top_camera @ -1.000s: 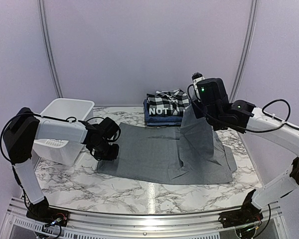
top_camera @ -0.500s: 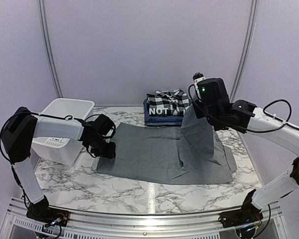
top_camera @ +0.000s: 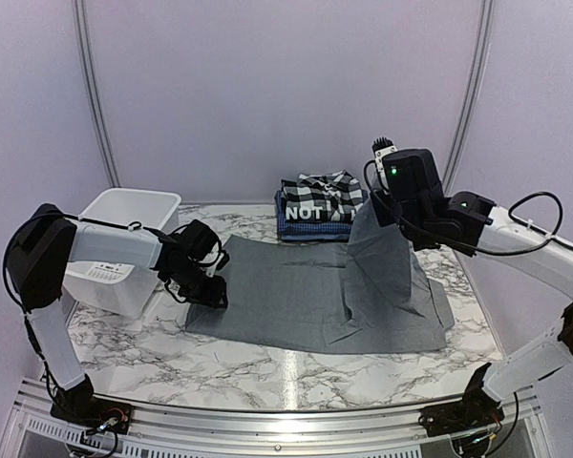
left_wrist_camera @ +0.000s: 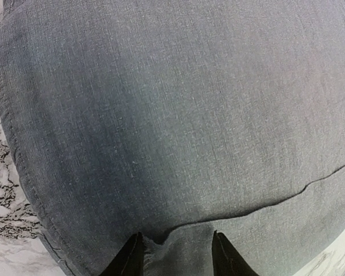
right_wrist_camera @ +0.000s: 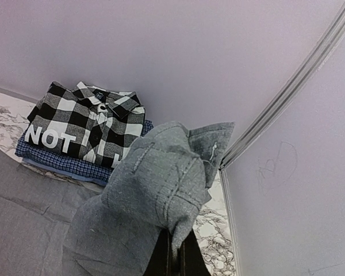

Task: Fold and stack the long sleeve shirts
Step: Fold the flattened shirt at the center of the board.

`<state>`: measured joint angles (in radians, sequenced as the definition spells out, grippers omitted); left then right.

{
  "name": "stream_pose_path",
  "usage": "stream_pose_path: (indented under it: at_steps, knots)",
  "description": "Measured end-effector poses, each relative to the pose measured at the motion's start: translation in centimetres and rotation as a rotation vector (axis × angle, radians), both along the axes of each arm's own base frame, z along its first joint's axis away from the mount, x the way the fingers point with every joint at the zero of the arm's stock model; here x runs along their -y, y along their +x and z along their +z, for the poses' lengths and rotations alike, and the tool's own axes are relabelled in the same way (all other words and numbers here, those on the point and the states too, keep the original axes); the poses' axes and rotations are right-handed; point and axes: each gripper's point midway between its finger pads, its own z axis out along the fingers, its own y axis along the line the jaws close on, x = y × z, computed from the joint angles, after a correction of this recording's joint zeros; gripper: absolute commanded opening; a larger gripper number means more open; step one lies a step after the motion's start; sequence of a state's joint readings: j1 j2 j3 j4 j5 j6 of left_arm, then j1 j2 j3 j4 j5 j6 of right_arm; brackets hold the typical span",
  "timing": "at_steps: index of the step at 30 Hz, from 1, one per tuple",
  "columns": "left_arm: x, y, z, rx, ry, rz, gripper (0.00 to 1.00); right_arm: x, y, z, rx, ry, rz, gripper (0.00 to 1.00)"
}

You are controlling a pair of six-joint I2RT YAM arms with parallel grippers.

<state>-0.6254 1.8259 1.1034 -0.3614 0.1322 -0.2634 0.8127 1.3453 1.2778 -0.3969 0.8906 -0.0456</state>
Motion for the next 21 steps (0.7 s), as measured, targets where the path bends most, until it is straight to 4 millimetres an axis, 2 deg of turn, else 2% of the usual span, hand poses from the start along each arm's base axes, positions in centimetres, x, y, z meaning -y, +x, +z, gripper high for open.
stream_pose_path:
  at_steps: [9, 16, 21]
  knots:
    - [-0.9, 0.8, -0.1, 0.038, 0.051, 0.027, 0.32, 0.1, -0.1, 0.1, 0.002, 0.005, 0.003, 0.0]
    - [-0.9, 1.2, 0.1, 0.05, 0.057, 0.04, 0.19, 0.1, -0.1, 0.2, 0.003, 0.005, 0.003, 0.0]
    - [-0.9, 1.2, 0.1, 0.048, 0.054, 0.039, 0.21, 0.1, -0.1, 0.2, 0.003, 0.005, 0.003, 0.0]
